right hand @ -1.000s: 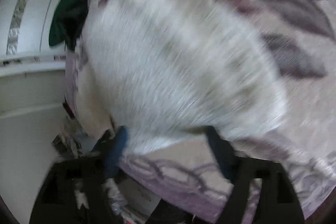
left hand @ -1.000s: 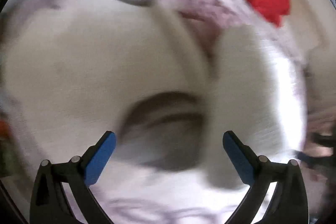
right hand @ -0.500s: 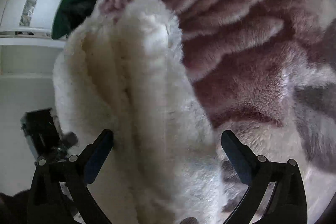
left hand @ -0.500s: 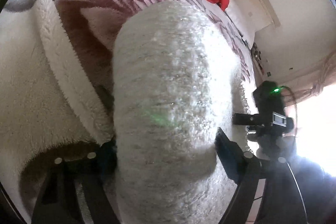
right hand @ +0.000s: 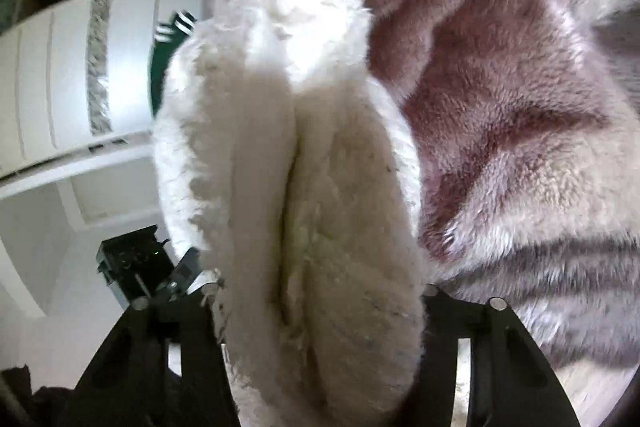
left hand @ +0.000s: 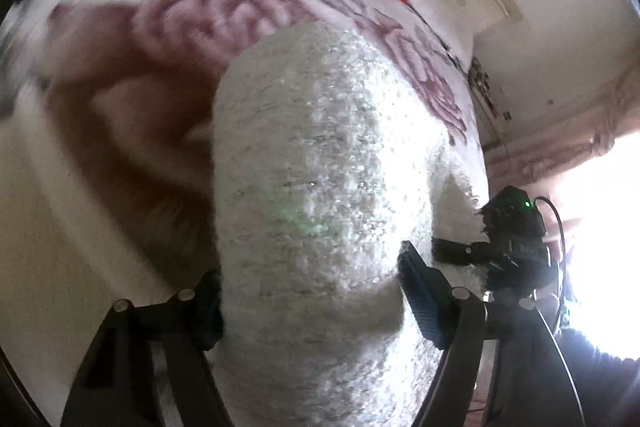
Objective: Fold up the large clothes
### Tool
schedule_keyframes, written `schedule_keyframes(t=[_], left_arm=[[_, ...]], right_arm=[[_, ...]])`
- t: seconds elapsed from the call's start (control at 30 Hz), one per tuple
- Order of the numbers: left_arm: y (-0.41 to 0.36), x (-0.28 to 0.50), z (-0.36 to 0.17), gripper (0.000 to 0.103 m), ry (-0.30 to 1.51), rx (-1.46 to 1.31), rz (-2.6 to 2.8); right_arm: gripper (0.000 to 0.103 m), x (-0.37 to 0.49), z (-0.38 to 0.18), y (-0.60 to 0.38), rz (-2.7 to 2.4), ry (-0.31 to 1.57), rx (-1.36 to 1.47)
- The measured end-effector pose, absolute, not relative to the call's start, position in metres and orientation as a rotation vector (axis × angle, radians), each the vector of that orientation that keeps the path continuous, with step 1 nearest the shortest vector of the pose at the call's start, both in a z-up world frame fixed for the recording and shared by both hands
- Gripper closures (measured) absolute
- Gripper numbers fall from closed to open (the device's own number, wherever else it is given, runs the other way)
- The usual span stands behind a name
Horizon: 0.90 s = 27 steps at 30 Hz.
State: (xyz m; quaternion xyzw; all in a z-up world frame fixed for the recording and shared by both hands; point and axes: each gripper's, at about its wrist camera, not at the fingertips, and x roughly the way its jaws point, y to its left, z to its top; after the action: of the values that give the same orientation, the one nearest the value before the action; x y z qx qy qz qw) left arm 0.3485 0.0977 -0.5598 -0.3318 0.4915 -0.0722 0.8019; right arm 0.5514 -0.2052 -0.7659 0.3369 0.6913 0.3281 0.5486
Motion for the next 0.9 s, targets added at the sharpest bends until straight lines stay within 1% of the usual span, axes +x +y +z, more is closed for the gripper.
schedule_keyframes(t=[0.13, 0.3, 0.37, 0.5, 0.6, 0.7, 0.8, 0.87, 0.9], left_arm=[[0.09, 0.425, -0.545, 0.032, 1.069, -0.646, -0.262], [0.066, 0.55, -0.543, 0.032, 1.093, -0.553, -0.376], [0.049, 0.609, -0.55, 0.032, 1.103, -0.508, -0.419], [0.02, 0.685, -0.581, 0.032, 1.144, -0.45, -0.45], [0.008, 0.697, -0.603, 0.029, 1.173, -0.396, -0.431], [0.013, 0.684, -0.604, 0.026, 1.159, -0.418, -0.435], [0.015, 0.67, -0.594, 0.025, 1.155, -0.416, -0.403], [0.017, 0.666, -0.583, 0.025, 1.159, -0.387, -0.344], [0.018, 0.662, -0.577, 0.025, 1.148, -0.362, -0.314]], right_arm=[[0.05, 0.557, -0.733, -0.262, 0.719, 1.518, 0.904], [0.05, 0.625, -0.715, -0.321, 0.598, 1.384, 1.003], [0.05, 0.656, -0.713, -0.344, 0.553, 1.338, 1.019], [0.05, 0.715, -0.729, -0.391, 0.472, 1.291, 1.05], [0.05, 0.747, -0.753, -0.418, 0.426, 1.334, 1.042], [0.05, 0.763, -0.765, -0.427, 0.452, 1.39, 1.001], [0.04, 0.764, -0.761, -0.416, 0.45, 1.431, 0.98], [0.029, 0.756, -0.754, -0.416, 0.387, 1.441, 0.947], [0.026, 0.747, -0.746, -0.418, 0.334, 1.439, 0.891]])
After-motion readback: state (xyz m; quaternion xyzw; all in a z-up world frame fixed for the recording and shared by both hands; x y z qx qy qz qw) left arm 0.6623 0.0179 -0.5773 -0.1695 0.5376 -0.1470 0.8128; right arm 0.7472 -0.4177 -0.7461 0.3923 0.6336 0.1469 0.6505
